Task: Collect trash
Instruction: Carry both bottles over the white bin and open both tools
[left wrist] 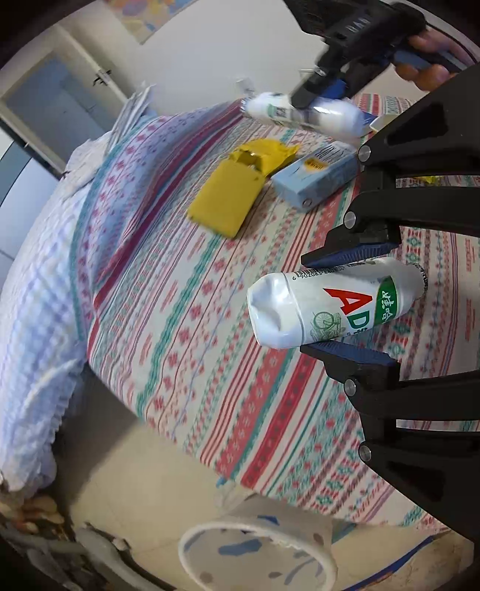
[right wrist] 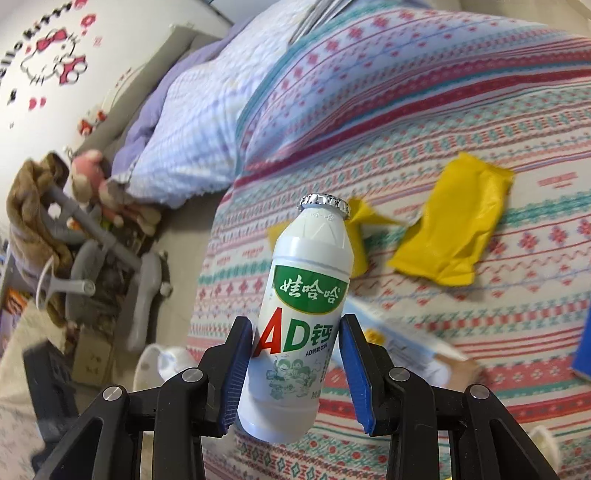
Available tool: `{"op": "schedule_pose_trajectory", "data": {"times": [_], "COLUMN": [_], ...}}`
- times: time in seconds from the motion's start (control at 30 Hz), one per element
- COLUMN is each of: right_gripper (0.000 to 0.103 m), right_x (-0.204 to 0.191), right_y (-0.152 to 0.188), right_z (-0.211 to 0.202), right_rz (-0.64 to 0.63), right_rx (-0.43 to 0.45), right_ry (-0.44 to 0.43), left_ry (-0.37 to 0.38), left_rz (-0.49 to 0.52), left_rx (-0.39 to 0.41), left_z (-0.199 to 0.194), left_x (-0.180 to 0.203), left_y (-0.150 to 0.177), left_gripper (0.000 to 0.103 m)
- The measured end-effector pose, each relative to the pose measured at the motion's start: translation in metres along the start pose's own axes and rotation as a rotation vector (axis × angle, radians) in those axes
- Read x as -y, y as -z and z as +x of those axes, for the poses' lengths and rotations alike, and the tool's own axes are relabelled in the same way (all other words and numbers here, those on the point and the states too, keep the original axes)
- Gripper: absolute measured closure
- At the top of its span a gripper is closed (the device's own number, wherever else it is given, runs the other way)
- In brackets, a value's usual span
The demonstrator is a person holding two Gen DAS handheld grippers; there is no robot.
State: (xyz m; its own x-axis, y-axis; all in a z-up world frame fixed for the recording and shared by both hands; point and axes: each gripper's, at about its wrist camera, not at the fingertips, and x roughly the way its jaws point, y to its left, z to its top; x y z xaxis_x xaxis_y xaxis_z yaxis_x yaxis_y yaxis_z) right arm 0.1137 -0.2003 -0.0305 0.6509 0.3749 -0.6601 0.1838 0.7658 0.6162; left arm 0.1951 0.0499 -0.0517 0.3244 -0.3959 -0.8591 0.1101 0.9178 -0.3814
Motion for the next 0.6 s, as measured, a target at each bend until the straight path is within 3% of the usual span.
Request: {"op": "schedule_pose_trajectory", "data": {"times": [0.2, 0.37, 0.6], "right_gripper": [0.06, 0.06, 0.06], "right_x": [-0.037, -0.054, -0.065], "right_y": [0.029, 0.044, 0.062], "right_z": [0.038, 0.056, 0.074], "right_rz": [-0.105, -0.18, -0.24], "right_rx": [-0.092, -0.116, -0.148], "right_ry": [-0.033, -0.024, -0.017], "left_ry": [-0.001, 0.001, -0.019], "left_rz": [-0.023, -0.057, -0.176], "left_rx": [0.001, 0.006, 0.08], "left_z": [-0.009, -0.025, -0.076], "left_x": [-0.02, -0.045, -0.125], "left_y": [-0.003, -0.011, -0.044], "left_gripper": [0.062, 0.062, 0.062]}}
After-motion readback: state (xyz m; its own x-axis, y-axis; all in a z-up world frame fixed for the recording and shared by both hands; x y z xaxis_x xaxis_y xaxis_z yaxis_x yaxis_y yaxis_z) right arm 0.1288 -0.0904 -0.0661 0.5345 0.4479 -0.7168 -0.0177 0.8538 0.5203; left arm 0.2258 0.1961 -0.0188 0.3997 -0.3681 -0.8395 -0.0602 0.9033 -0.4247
